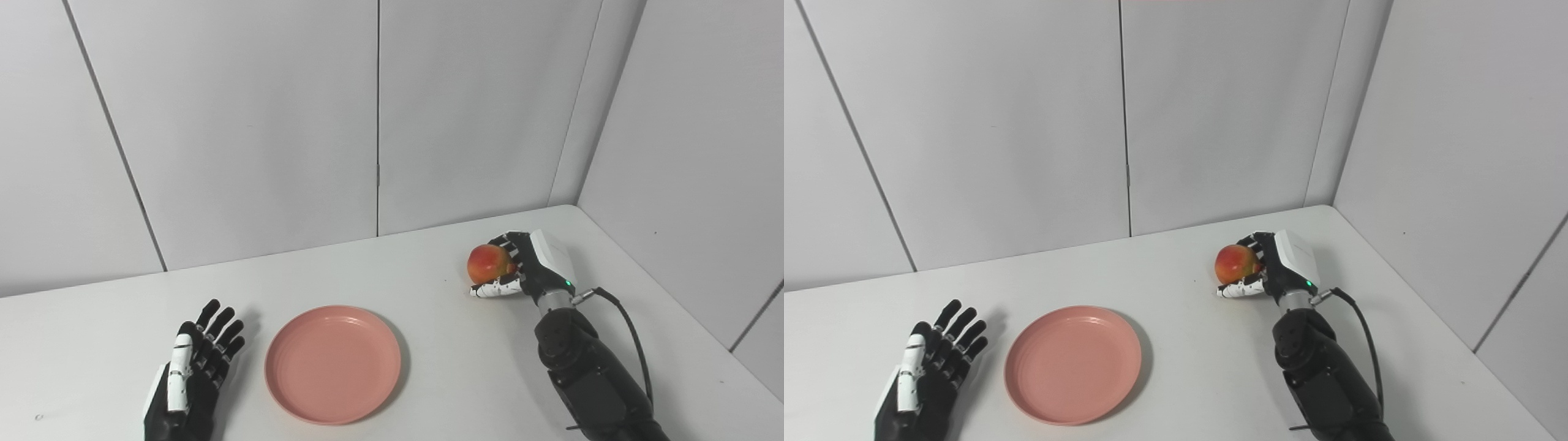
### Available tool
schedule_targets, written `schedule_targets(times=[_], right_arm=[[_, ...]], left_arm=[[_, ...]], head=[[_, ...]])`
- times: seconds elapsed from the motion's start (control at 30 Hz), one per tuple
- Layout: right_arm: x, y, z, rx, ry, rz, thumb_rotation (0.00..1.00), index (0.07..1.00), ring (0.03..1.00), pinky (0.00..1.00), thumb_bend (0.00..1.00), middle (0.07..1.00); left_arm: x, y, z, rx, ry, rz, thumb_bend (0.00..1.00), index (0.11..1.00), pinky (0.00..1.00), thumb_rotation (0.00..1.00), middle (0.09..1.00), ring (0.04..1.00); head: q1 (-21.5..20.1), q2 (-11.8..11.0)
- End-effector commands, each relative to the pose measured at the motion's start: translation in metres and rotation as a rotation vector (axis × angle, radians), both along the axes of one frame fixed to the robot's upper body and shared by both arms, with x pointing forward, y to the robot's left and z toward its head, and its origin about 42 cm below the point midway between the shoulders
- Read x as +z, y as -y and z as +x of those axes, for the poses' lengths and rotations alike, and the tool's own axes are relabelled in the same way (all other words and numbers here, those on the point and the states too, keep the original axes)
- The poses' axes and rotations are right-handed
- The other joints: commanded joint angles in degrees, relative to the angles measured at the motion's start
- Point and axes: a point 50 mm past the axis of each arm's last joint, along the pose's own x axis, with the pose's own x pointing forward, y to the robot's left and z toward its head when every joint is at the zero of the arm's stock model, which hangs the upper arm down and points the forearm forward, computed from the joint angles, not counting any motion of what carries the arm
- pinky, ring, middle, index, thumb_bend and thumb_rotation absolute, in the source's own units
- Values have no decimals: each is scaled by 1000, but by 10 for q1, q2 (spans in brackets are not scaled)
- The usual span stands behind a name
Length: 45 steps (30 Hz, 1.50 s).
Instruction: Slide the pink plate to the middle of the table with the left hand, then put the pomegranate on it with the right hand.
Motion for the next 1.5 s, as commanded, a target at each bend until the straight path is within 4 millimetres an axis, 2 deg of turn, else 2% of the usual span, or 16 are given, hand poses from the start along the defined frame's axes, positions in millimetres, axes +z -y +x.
schedule_targets(times=[0.0,0.13,0.33,0.7,1.03,1.17,1.47], right_arm=[[40,-3,5,13,128,-9,0,499,455,371,526,478],[57,-17,-1,46,169,-3,0,527,437,363,524,452],[80,-49,-13,132,237,-5,1,534,435,366,523,448],[105,-113,-32,342,328,9,0,526,427,356,525,453],[101,-161,-37,455,332,14,0,510,427,348,528,464],[91,-176,-39,509,317,20,0,518,417,340,527,455],[67,-207,-46,593,262,28,0,521,398,334,527,448]], left_arm=[[-2,4,-2,0,-25,9,392,911,930,1000,925,910],[-2,6,-2,2,-24,15,393,914,939,1000,929,916],[2,12,-6,5,-23,28,402,910,931,1000,922,909],[7,26,-11,7,-14,60,407,901,925,1000,916,907],[9,43,-13,11,-17,52,419,897,913,1000,910,897],[10,50,-14,18,-14,64,419,891,900,1000,905,890],[11,61,-13,17,1,92,437,904,920,1000,914,900]], head=[[5,1],[15,3],[40,10],[88,20],[151,31],[184,35],[222,41]])
